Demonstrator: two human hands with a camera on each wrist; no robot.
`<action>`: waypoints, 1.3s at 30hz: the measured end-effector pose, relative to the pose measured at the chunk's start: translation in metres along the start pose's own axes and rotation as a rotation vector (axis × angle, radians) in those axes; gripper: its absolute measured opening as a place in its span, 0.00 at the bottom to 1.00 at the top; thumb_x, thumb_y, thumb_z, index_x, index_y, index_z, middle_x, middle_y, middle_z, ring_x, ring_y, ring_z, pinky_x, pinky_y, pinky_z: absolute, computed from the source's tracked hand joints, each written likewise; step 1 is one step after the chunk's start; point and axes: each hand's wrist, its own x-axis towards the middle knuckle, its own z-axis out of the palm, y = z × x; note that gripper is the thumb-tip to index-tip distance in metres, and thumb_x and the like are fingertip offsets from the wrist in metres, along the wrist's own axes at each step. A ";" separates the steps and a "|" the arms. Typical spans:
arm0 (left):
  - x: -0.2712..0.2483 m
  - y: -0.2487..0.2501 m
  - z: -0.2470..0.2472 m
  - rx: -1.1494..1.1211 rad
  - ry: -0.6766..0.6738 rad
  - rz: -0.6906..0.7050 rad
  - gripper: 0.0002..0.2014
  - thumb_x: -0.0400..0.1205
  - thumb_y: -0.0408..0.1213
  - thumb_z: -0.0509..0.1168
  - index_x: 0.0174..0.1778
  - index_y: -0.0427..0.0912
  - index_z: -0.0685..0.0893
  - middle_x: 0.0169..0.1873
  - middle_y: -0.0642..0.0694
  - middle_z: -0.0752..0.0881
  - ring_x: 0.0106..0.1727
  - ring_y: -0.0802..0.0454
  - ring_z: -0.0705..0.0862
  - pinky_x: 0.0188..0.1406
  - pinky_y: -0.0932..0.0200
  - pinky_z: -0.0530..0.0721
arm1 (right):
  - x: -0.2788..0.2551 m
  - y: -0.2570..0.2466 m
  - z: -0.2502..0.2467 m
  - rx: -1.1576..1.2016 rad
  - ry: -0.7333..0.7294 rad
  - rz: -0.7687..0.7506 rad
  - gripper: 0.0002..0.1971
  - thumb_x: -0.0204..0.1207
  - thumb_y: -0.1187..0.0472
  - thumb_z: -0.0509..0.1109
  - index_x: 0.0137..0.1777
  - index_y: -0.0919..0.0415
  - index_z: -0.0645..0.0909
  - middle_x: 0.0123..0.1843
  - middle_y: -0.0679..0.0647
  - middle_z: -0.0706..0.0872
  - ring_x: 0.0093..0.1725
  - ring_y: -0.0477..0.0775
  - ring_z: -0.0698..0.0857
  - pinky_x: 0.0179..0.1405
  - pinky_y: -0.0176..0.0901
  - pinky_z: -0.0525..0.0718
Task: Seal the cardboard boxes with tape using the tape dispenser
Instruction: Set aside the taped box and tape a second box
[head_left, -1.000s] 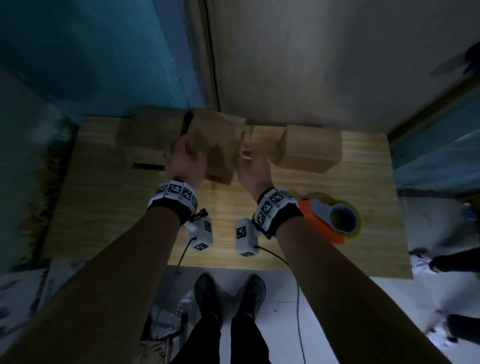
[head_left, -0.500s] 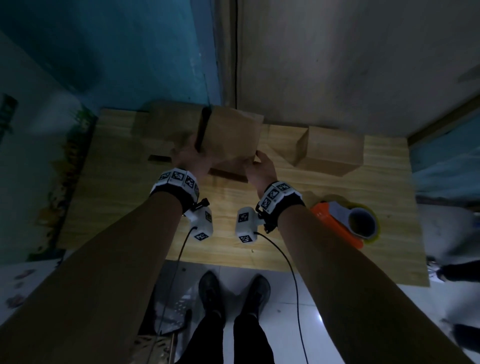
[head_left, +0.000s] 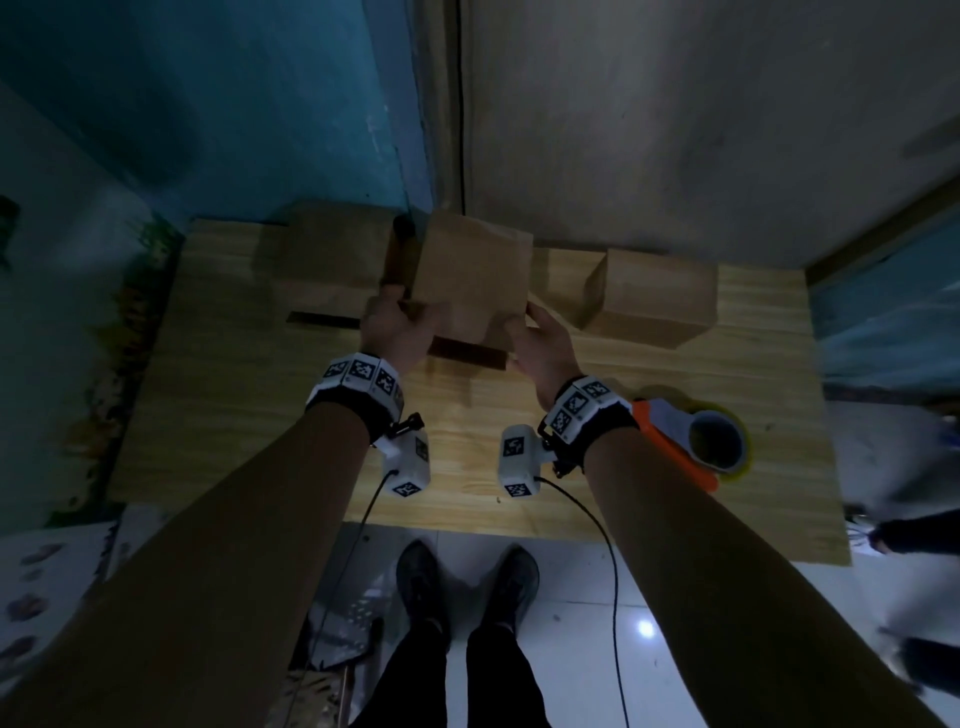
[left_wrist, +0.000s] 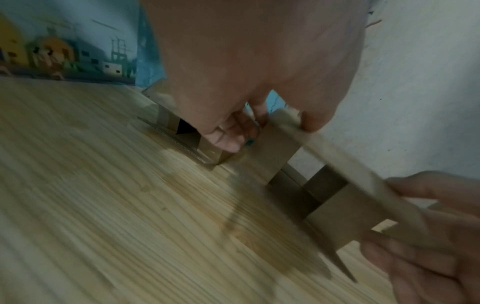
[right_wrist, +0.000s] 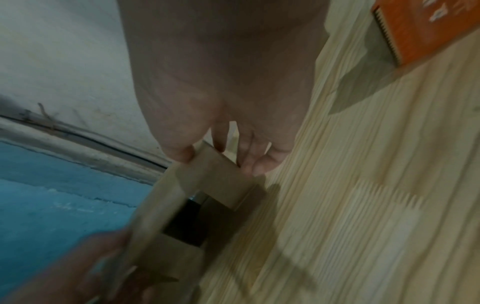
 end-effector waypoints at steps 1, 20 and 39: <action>-0.002 0.001 0.001 -0.018 0.025 0.015 0.31 0.76 0.57 0.70 0.72 0.46 0.75 0.64 0.51 0.76 0.61 0.51 0.78 0.54 0.60 0.73 | -0.003 0.000 -0.004 -0.002 0.021 -0.022 0.21 0.84 0.54 0.65 0.77 0.50 0.77 0.46 0.41 0.83 0.48 0.45 0.83 0.55 0.49 0.86; -0.082 0.013 0.006 -0.001 -0.175 0.047 0.26 0.81 0.67 0.57 0.61 0.49 0.75 0.47 0.50 0.83 0.45 0.49 0.84 0.34 0.60 0.79 | -0.066 0.011 -0.070 -0.276 0.173 -0.106 0.17 0.80 0.33 0.62 0.54 0.45 0.77 0.42 0.37 0.78 0.44 0.50 0.83 0.52 0.56 0.88; -0.108 0.005 -0.002 -0.334 -0.485 -0.058 0.32 0.78 0.65 0.63 0.78 0.67 0.64 0.77 0.59 0.63 0.73 0.51 0.69 0.55 0.41 0.88 | -0.064 0.013 -0.074 -0.112 0.022 0.166 0.27 0.78 0.31 0.63 0.64 0.51 0.79 0.59 0.56 0.84 0.52 0.59 0.83 0.40 0.45 0.82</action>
